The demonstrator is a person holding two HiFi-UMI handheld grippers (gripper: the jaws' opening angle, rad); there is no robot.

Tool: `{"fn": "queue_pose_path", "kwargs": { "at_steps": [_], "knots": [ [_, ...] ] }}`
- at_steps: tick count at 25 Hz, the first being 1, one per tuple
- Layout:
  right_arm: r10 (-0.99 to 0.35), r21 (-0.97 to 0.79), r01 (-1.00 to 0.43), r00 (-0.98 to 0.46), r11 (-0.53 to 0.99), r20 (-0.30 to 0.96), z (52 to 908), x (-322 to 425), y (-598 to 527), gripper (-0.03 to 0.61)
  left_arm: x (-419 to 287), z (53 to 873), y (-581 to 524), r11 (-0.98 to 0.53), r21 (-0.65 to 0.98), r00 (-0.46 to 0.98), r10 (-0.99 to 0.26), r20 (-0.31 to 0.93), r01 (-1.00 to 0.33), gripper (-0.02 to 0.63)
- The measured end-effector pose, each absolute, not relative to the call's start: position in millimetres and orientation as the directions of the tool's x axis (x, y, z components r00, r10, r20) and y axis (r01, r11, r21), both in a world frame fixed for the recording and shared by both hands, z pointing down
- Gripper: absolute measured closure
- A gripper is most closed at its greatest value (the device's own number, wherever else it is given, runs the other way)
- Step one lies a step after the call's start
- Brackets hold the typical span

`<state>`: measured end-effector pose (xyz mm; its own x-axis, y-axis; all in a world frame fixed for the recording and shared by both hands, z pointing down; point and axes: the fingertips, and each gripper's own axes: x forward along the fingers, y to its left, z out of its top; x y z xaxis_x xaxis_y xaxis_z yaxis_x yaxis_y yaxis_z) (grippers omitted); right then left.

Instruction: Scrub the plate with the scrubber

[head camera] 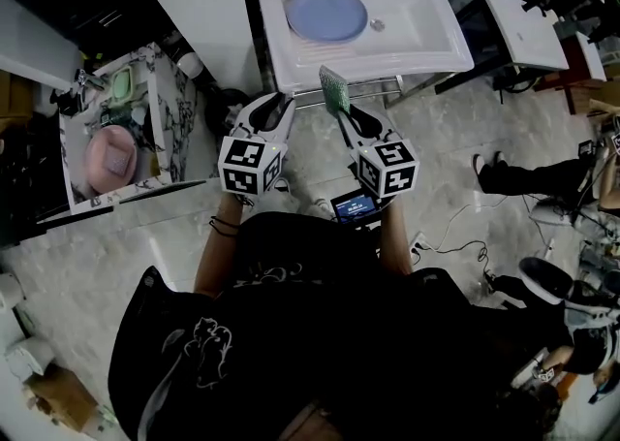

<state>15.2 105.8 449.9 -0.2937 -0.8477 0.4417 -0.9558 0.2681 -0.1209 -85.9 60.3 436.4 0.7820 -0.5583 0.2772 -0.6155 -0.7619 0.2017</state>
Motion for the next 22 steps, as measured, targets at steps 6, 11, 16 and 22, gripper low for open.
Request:
{"fn": "queue_pose_path", "kwargs": {
  "at_steps": [6, 11, 16, 22],
  "knots": [
    [-0.843, -0.133, -0.951, -0.308, 0.278, 0.441, 448.2, 33.1, 133.2, 0.514, -62.5, 429.4, 89.4, -0.769, 0.195, 0.786, -0.552, 0.277, -0.609, 0.509],
    [-0.847, -0.137, -0.947, -0.32, 0.289, 0.425, 445.4, 45.8, 145.4, 0.514, -47.3, 423.8, 103.5, -0.77, 0.19, 0.786, -0.557, 0.268, -0.609, 0.509],
    [-0.848, -0.137, -0.942, -0.334, 0.305, 0.411, 440.5, 54.3, 151.6, 0.514, -40.5, 420.7, 110.7, -0.759, 0.191, 0.777, -0.571, 0.265, -0.623, 0.509],
    [-0.845, -0.139, -0.937, -0.348, 0.32, 0.406, 438.9, 58.1, 152.7, 0.514, -38.8, 420.1, 112.3, -0.749, 0.186, 0.767, -0.584, 0.267, -0.636, 0.509]
  ]
}}
